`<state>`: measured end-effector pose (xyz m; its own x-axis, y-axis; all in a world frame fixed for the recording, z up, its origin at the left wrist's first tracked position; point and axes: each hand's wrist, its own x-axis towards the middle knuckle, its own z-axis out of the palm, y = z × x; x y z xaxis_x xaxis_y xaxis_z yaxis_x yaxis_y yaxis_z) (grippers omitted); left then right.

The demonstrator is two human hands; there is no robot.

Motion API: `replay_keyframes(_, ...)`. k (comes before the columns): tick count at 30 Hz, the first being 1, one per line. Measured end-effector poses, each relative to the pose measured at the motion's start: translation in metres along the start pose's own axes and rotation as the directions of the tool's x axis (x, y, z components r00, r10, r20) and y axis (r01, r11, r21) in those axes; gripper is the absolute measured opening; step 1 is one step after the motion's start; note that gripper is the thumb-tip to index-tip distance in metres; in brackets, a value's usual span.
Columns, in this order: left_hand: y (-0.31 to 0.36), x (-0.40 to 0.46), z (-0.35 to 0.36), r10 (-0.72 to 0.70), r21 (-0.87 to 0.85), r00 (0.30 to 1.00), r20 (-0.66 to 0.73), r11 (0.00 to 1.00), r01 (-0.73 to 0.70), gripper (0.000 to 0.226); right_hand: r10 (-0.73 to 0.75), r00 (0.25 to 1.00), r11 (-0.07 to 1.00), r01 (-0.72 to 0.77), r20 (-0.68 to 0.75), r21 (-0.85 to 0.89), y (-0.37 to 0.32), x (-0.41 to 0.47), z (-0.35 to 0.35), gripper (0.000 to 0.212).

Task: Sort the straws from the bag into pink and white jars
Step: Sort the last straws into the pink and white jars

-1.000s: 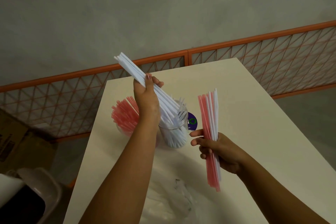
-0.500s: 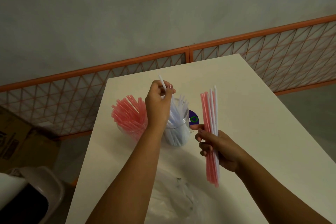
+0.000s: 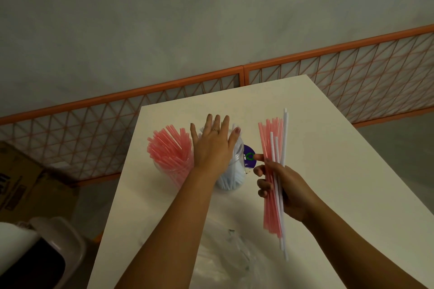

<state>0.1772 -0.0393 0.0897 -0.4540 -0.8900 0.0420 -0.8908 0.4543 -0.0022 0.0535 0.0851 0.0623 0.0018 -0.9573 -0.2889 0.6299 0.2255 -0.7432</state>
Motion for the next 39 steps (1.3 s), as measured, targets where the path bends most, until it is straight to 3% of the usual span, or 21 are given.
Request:
replay_keyframes(2, 0.004, -0.008, -0.006, -0.021, -0.169, 0.979, -0.205, 0.985, -0.014, 0.065, -0.009, 1.000, 1.000, 0.009, 0.007, -0.004, 0.000, -0.003, 0.001, 0.025)
replay_keyframes(4, 0.013, -0.020, -0.013, -0.050, -0.467, 0.913, -0.404, 0.870, -0.159, 0.055, -0.017, 1.000, 1.000, 0.017, 0.017, 0.006, -0.002, -0.005, 0.004, 0.025)
replay_keyframes(6, 0.027, -0.033, -0.021, -0.050, -0.666, 0.924, -0.379, 0.708, -0.235, 0.042, -0.025, 0.999, 1.000, 0.024, 0.034, 0.014, -0.005, -0.005, 0.006, 0.025)
replay_keyframes(8, 0.038, -0.043, -0.024, -0.050, -0.777, 0.953, -0.299, 0.593, -0.212, 0.041, -0.029, 0.998, 0.999, 0.028, 0.063, 0.017, -0.006, -0.007, 0.008, 0.025)
replay_keyframes(11, 0.048, -0.053, -0.022, -0.076, -0.844, 0.969, -0.234, 0.510, -0.164, 0.050, -0.036, 0.996, 0.999, 0.035, 0.082, 0.019, -0.006, -0.011, 0.013, 0.021)
replay_keyframes(13, 0.049, -0.060, -0.019, -0.122, -0.824, 0.958, -0.259, 0.546, -0.153, 0.054, -0.047, 0.996, 0.999, 0.049, 0.077, -0.023, -0.006, -0.013, 0.017, 0.024)
replay_keyframes(16, 0.048, -0.069, -0.017, -0.136, -0.707, 0.895, -0.424, 0.668, -0.233, 0.040, -0.092, 0.994, 0.985, 0.099, 0.052, -0.140, -0.005, -0.014, 0.021, 0.027)
replay_keyframes(19, 0.048, -0.072, -0.020, -0.081, -0.656, 0.916, -0.393, 0.723, -0.217, 0.026, -0.163, 0.985, 0.946, 0.172, 0.053, -0.275, 0.000, -0.013, 0.029, 0.022)
replay_keyframes(28, 0.038, -0.073, -0.035, -0.093, -0.745, 0.980, -0.178, 0.663, -0.073, 0.025, -0.255, 0.966, 0.855, 0.241, 0.032, -0.459, 0.014, -0.007, 0.043, 0.019)
replay_keyframes(32, 0.040, -0.073, -0.036, -0.097, -0.850, 0.995, -0.023, 0.526, 0.032, 0.035, -0.284, 0.959, 0.840, 0.257, 0.015, -0.477, 0.015, -0.007, 0.050, 0.019)
replay_keyframes(39, 0.035, -0.076, -0.026, -0.099, -0.815, 0.991, -0.092, 0.579, -0.018, 0.022, -0.351, 0.935, 0.831, 0.287, -0.049, -0.476, 0.023, -0.009, 0.067, 0.018)
